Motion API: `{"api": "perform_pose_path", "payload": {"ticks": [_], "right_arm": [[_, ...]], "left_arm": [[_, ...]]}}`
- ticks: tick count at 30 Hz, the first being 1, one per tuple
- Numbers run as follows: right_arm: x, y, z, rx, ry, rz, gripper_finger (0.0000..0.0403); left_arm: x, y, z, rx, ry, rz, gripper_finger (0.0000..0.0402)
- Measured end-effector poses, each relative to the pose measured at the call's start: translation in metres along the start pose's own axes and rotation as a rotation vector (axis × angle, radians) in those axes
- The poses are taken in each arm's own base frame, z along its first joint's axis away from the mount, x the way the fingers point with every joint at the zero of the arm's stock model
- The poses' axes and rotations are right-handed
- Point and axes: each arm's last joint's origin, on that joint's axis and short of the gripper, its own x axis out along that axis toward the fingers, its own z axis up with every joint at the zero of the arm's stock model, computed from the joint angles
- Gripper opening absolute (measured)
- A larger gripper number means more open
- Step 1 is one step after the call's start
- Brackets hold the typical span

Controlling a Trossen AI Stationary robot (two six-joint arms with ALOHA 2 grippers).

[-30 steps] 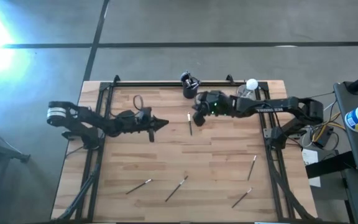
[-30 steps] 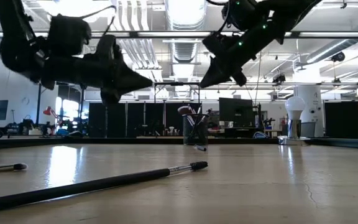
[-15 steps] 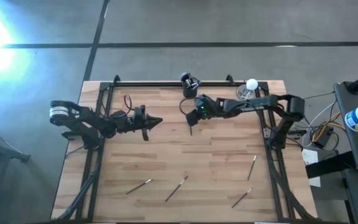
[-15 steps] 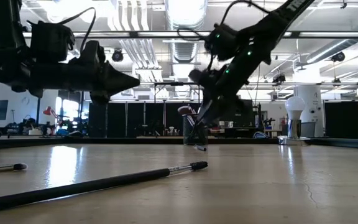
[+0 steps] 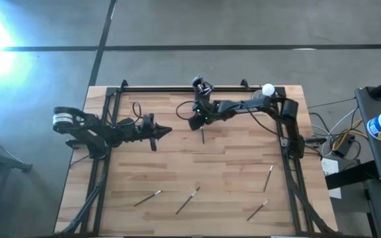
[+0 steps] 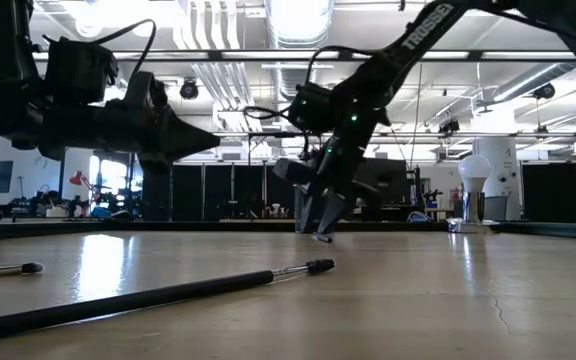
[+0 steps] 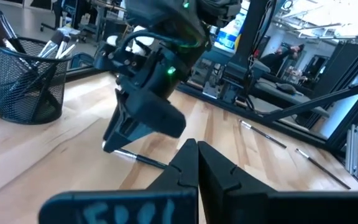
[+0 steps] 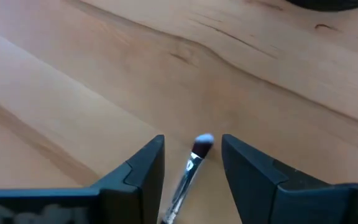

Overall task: Put items in baskets/containers
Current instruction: Put the black eyeshadow brush into the black pen holder

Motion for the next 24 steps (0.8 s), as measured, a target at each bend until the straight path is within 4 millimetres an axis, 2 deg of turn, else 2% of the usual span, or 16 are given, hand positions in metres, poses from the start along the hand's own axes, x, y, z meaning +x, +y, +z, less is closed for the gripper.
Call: {"api": "perform_pose_path", "payload": {"ticks": [7, 18, 21, 24], "right_arm": [[0.008, 0.007, -0.001, -0.021, 0.038, -0.052, 0.012], [0.008, 0.01, -0.007, -0.103, 0.054, -0.062, 0.0015], [0.003, 0.011, -0.007, -0.134, 0.058, -0.047, 0.001], [-0.012, 0.016, -0.01, -0.2, 0.048, -0.036, 0.0009]], "left_arm": [[0.0, 0.0, -0.001, 0.002, 0.014, 0.004, 0.0], [0.0, 0.0, -0.001, 0.001, 0.015, 0.004, 0.0], [0.0, 0.0, -0.001, 0.001, 0.015, 0.004, 0.0], [0.0, 0.0, -0.002, 0.001, 0.015, 0.004, 0.0]]}}
